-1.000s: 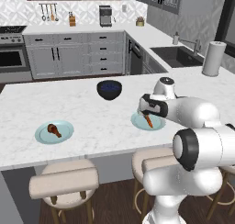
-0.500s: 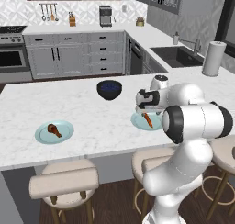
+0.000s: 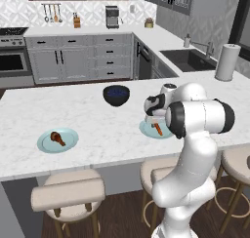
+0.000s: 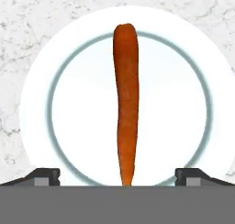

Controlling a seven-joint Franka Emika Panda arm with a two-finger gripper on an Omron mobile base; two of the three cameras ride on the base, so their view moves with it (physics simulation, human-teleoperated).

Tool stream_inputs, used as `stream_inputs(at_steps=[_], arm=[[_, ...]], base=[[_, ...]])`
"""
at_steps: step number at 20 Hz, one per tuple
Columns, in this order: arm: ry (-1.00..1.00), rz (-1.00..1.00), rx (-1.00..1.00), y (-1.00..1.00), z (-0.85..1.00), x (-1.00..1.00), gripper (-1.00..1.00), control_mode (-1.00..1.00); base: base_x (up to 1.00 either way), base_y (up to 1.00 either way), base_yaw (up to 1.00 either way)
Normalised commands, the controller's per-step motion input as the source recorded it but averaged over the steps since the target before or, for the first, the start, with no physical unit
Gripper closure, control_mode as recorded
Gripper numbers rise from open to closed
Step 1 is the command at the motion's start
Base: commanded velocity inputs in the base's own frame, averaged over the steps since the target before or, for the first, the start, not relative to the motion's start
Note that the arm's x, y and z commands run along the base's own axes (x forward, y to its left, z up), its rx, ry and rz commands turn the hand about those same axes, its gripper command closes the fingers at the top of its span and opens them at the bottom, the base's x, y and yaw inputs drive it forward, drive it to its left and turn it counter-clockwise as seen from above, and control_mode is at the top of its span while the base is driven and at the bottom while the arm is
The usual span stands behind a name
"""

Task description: Pick the chicken drumstick and carrot from their plates and place them in the bowl. Then put the bowl in the fridge.

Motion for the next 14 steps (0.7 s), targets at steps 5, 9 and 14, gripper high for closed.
stream_inputs(at_steps=[5,9,14], arm=[[0.04,0.07,0.00,0.00,-0.23,0.43,-1.00,-1.00],[0.03,0.11,0.00,-0.01,-0.18,0.52,-1.00,-1.00],[0.07,0.13,0.00,-0.09,-0.29,0.34,-1.00,-1.00]], base=[[0.00,0.00,0.00],[0.00,0.00,0.00],[0.00,0.00,0.00]])
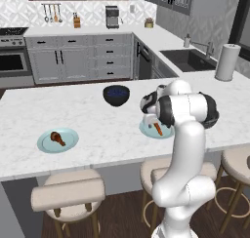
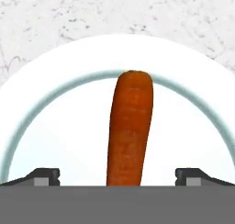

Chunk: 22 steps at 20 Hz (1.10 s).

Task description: Pick the chicken drumstick and carrot from their plates and place them in the bowl. Then put the bowl in the fridge.

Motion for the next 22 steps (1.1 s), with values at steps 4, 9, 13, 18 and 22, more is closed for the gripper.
stream_inputs(at_steps=[4,9,13,18,22], arm=[[0.09,0.14,0.00,-0.08,-0.34,0.12,-1.00,-1.00],[0.02,0.13,0.00,0.00,-0.27,0.10,1.00,-1.00],[0.00,0.11,0.00,0.01,-0.34,-0.07,1.00,-1.00],[0.00,0.13,0.00,0.03,-0.22,-0.06,1.00,-1.00],[0.01,0.16,0.00,0.00,0.28,-0.14,1.00,-1.00]], base=[[0.00,0.00,0.00],[0.00,0.00,0.00],[0.00,0.00,0.00],[0.00,0.00,0.00],[0.00,0.00,0.00]])
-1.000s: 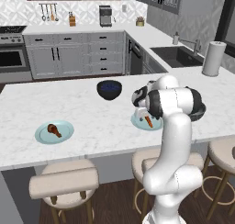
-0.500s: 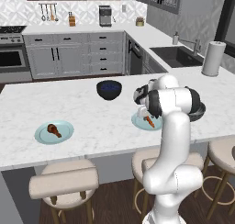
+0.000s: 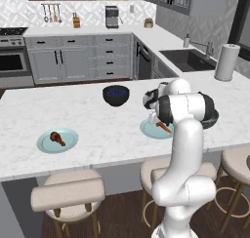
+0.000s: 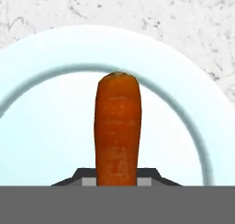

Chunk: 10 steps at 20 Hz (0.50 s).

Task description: Pick the chicken drumstick and carrot from their plates and place them in the bowl. Then put the bowl in the fridge.

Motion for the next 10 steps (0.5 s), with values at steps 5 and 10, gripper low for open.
stream_inputs(at_steps=[5,10], arm=[[0.00,0.18,0.00,0.00,0.87,-0.50,1.00,-1.00],[0.00,0.13,0.03,-0.39,0.87,-0.65,1.00,-1.00]], base=[[0.00,0.00,0.00],[0.00,0.00,0.00]])
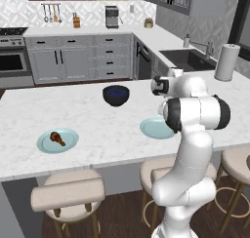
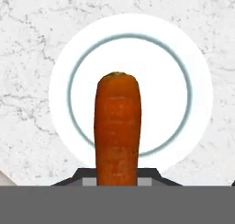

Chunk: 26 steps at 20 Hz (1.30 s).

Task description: Pick the chicken drumstick and carrot from their plates and place them in the bowl. Then put the bowl in the fridge.

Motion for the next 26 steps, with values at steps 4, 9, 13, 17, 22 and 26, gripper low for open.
stream_inputs(at_steps=[4,9,13,17,22,26], arm=[[0.01,0.07,0.02,-0.90,0.56,-0.64,1.00,-1.00],[0.01,0.05,0.06,-1.00,0.30,-0.26,1.00,-1.00],[0.02,0.07,0.02,-0.85,0.09,0.21,1.00,-1.00],[0.00,0.11,0.00,-0.56,0.00,0.44,1.00,-1.00],[0.00,0.08,0.00,-0.05,-0.21,0.09,1.00,-1.00],[0.01,0.04,0.00,-0.04,-0.25,0.39,1.00,-1.00]], base=[[0.00,0.00,0.00],[0.00,0.00,0.00],[0.00,0.00,0.00],[0.00,0.00,0.00],[0.00,0.00,0.00],[0.00,0.00,0.00]])
